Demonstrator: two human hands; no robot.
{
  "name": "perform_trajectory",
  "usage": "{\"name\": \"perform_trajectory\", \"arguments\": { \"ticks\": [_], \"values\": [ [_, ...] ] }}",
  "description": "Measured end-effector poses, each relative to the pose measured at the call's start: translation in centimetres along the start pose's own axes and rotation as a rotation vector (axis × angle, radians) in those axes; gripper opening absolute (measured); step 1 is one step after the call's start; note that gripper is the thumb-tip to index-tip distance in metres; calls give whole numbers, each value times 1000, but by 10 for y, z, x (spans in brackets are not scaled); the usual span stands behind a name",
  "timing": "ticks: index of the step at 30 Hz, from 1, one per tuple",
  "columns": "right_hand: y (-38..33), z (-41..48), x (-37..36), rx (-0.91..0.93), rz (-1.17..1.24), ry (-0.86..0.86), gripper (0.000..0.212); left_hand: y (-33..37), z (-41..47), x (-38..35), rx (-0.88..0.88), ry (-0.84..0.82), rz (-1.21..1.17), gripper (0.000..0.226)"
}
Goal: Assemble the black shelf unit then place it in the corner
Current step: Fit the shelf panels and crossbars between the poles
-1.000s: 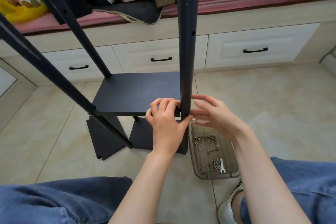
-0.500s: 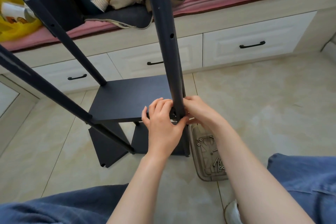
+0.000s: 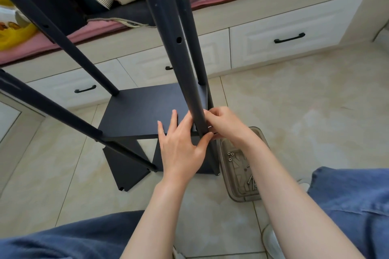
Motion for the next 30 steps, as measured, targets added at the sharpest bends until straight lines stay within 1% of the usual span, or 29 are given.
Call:
{"name": "perform_trajectory", "arguments": {
  "ticks": [5, 7, 10, 13, 15, 16, 19, 20, 22, 26, 28, 30],
  "values": [
    [1, -3, -1, 15, -26, 20, 37, -3, 0, 2, 14, -50, 66, 62],
    [3, -4, 1, 13, 3, 5, 36, -3, -1, 2, 7, -58, 122, 63],
    [11, -5, 3, 10, 133, -41, 35, -4, -2, 1, -9, -64, 200, 63],
    [29, -6, 12, -20, 309, -51, 36, -6, -1, 0, -8, -56, 215, 62],
    [51, -7, 22, -79, 384, -14, 36, -6, -2, -1, -4, -47, 215, 62],
    [66, -7, 27, -126, 388, 35, 35, -6, -2, -1, -4, -43, 210, 62],
    [125, -7, 34, -359, 275, 245, 26, -7, -3, -3, -7, -31, 183, 59],
    [145, -5, 33, -441, 210, 272, 23, -8, -3, -3, -9, -27, 175, 57],
    [179, -3, 27, -557, 100, 260, 21, -10, -2, -5, -17, -18, 165, 55],
    [225, -3, 18, -692, -34, 284, 30, -11, -3, -10, -34, 27, 154, 58],
    [237, 1, 15, -709, -103, 292, 27, -11, -3, -13, -49, 71, 147, 57],
    [243, 11, 12, -680, -142, 268, 25, -12, -4, -17, -63, 119, 145, 53]
  ]
}}
Point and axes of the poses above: each hand's wrist, its own z-axis towards the middle knuckle, its own x-axis out of the back of the hand, y = z × x, the point moved 2 cm from there along z, towards the middle knuckle, and after that the axes turned 12 degrees about -y, right-handed, at the moved point
